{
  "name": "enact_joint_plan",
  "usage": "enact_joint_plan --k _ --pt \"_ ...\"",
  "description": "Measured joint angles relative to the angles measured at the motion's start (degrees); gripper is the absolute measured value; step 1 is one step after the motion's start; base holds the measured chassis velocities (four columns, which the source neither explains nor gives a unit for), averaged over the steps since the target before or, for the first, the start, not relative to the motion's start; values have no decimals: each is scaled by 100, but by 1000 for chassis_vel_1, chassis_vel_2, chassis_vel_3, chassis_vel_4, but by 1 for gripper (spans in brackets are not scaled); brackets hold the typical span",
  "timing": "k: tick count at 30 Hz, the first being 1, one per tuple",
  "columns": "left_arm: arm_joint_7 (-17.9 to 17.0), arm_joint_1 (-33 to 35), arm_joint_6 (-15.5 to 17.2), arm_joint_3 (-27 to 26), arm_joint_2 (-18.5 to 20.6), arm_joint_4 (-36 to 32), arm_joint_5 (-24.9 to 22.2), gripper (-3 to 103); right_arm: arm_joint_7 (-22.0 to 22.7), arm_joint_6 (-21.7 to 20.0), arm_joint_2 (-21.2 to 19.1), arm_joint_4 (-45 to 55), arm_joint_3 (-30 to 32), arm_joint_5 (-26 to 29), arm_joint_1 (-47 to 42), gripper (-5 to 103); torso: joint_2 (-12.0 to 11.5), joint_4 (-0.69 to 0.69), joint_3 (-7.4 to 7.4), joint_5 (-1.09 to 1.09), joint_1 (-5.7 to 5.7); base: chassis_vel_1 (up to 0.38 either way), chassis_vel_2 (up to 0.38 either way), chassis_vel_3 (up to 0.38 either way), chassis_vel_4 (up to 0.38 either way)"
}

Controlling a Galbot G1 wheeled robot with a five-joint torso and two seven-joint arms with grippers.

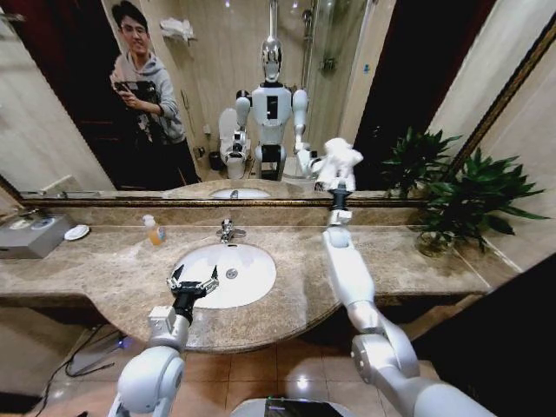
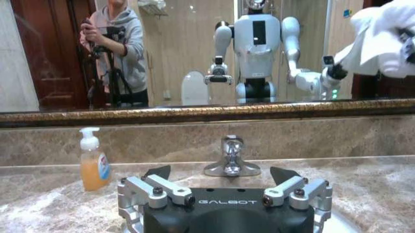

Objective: Pick up the towel from the sink counter and wipe the mirror surface.

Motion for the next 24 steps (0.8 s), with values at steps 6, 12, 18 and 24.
enact_joint_plan --k 6,12,18,24 --pt "0 0 0 0 0 0 0 100 -389 -3 7 -246 -87 -377 -28 15 0 -6 0 1 0 0 0 0 0" --pt "0 0 0 0 0 0 0 100 -206 -102 5 -253 -9 -458 -94 15 0 -4 0 2 0 0 0 0 0" --pt "0 0 0 0 0 0 0 100 758 -312 3 -85 299 -346 -73 15 0 -5 0 2 0 0 0 0 0" --pt "0 0 0 0 0 0 0 100 1128 -388 0 -15 516 -221 -18 15 0 -7 0 1 0 0 0 0 0"
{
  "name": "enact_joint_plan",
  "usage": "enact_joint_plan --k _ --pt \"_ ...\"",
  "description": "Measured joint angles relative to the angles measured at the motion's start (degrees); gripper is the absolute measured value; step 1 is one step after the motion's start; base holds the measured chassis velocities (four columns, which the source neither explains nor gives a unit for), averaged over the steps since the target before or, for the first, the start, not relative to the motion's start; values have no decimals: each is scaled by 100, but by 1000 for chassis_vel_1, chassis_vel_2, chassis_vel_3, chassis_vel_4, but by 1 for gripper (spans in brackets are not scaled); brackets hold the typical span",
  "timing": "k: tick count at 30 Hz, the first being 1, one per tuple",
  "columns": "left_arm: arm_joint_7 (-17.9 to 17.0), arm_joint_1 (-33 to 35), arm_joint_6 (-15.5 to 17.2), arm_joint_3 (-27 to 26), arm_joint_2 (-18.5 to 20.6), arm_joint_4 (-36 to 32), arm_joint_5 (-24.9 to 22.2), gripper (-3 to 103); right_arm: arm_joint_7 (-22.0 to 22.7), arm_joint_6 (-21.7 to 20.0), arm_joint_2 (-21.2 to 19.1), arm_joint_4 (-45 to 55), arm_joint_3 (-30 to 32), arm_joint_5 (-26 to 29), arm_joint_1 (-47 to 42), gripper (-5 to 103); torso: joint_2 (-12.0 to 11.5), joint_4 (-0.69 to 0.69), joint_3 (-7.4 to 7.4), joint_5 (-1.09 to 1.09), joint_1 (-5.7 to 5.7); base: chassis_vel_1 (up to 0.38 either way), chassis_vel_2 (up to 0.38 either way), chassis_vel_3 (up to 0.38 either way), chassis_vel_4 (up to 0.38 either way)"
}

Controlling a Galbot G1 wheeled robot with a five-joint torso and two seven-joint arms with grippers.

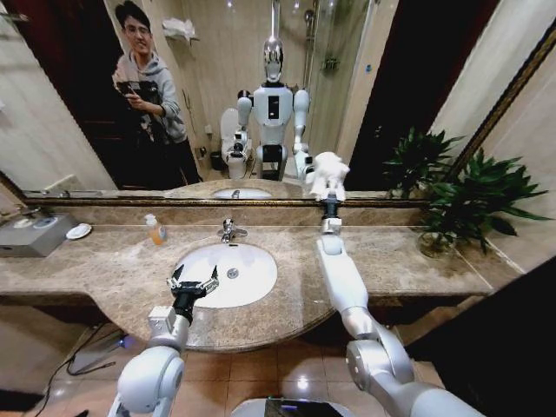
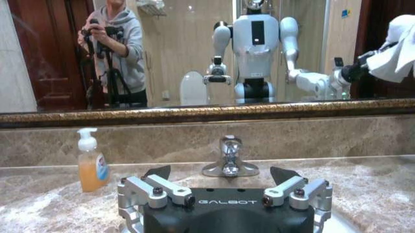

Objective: Pick up the towel from the sink counter and wipe the mirror surface.

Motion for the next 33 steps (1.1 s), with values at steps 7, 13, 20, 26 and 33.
enact_joint_plan --k 7,13,20,26,33 --pt "0 0 0 0 0 0 0 100 -486 159 1 -20 -330 -405 -62 15 0 4 0 -1 0 0 0 0 0" --pt "1 -1 0 1 0 0 0 100 -686 145 -3 -127 -757 -966 -135 15 0 0 0 -2 0 0 0 0 0" --pt "0 0 0 0 0 0 0 100 -1026 130 1 -2 -1269 -1201 -349 15 0 5 0 -1 -1 0 0 0 0" --pt "0 0 0 0 0 0 0 100 -976 34 -2 153 -890 -741 -384 15 0 1 0 0 -1 0 0 0 0" --pt "-1 0 0 0 0 0 0 100 -383 -229 -511 629 -420 98 -482 15 0 5 0 2 0 0 0 0 0"
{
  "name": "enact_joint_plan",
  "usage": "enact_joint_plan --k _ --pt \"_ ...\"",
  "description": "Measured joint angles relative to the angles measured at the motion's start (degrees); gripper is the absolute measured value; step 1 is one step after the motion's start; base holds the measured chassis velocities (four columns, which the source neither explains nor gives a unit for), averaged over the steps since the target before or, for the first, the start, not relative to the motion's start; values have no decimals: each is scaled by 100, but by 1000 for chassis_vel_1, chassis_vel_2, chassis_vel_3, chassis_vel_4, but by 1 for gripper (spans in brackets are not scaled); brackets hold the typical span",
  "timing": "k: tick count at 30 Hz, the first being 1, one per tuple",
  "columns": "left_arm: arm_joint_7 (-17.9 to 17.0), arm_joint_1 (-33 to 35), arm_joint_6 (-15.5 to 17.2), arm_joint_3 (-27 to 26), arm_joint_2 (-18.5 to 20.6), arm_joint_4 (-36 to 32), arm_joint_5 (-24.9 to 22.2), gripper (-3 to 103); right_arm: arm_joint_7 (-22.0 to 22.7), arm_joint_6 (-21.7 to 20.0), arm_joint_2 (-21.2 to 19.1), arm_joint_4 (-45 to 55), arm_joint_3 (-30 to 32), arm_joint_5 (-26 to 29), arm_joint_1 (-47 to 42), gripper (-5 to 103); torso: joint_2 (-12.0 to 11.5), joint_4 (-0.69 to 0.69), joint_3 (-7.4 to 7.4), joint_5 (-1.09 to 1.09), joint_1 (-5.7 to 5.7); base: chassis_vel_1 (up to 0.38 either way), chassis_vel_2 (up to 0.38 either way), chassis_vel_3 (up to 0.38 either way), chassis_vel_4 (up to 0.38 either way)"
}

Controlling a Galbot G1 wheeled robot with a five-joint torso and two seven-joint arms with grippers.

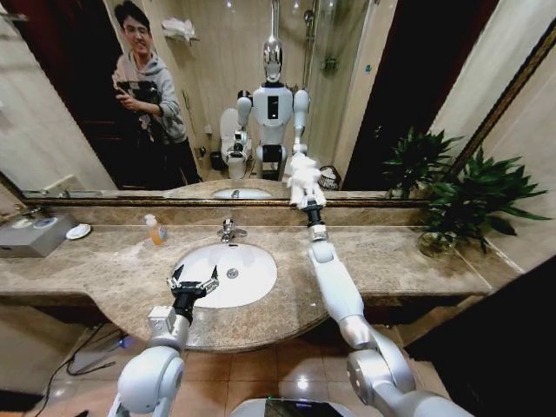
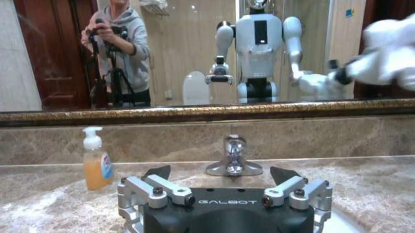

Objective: Pick up the towel from the sink counter and wipe the mirror surface.

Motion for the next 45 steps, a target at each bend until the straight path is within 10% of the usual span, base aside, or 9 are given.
enact_joint_plan --k 11,22,35,45 --pt "0 0 0 0 -1 0 0 100 -892 -917 -1190 2577 803 1822 -1761 15 0 -1 0 2 0 0 0 0 0" --pt "1 0 0 0 0 0 0 100 -1294 -2247 -1210 5479 958 2754 -4231 15 1 -2 -1 -2 -1 0 0 0 0" --pt "1 0 0 0 0 0 0 100 -1585 -1861 -1179 6360 755 2640 -5465 15 0 -4 0 -2 0 0 0 0 0" --pt "1 0 0 0 0 0 0 100 -1523 -3063 -1228 5556 -495 2337 -5241 15 0 -1 0 -2 -1 0 0 0 0"
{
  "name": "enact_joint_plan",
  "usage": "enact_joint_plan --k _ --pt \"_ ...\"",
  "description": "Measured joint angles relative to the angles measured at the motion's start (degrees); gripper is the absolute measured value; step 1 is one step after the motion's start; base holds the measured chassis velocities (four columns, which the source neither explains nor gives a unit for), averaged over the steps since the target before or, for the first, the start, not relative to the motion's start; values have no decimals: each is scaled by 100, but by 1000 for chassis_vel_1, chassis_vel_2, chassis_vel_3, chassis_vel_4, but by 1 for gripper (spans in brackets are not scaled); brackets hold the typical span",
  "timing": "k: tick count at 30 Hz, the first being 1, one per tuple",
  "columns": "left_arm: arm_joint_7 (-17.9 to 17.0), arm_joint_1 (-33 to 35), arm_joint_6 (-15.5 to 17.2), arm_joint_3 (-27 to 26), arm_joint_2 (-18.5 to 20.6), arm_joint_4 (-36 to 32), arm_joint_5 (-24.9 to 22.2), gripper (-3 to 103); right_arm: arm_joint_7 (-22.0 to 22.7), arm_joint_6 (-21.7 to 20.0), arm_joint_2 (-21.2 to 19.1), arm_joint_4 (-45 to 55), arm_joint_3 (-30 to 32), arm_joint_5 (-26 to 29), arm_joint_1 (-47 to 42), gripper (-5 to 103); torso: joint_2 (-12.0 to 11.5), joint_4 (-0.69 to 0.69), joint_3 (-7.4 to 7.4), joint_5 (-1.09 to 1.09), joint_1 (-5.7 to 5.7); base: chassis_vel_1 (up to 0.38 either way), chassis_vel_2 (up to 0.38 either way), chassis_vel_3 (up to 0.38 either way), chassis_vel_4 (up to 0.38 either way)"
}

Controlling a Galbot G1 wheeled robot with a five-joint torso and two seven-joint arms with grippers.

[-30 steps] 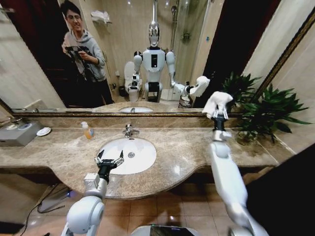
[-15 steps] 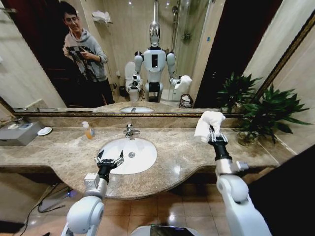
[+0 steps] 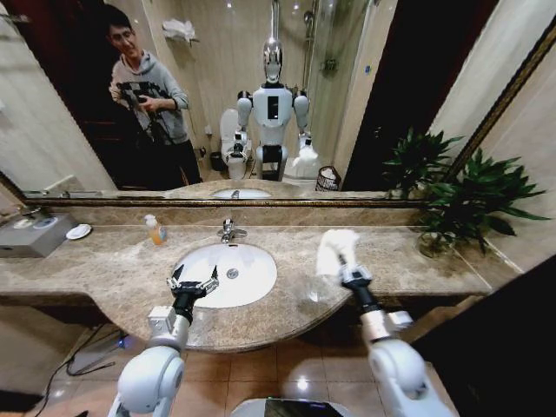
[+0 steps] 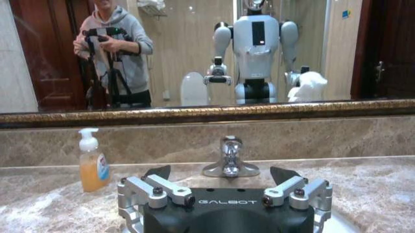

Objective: Pick up the towel from the sink counter and wipe the mirror surface.

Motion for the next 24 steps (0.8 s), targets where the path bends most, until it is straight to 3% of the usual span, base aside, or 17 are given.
enact_joint_plan --k 6,9,24 --pt "0 -1 0 0 0 0 0 100 123 -130 90 -445 -315 -59 488 15 0 0 0 0 1 0 0 0 0" --pt "0 0 0 0 0 0 0 100 130 131 178 -670 -362 -72 648 15 0 -3 0 0 1 0 0 0 0" --pt "0 0 0 0 0 0 0 100 62 58 357 -1051 -914 -294 1299 15 0 -2 0 0 1 0 0 0 0"
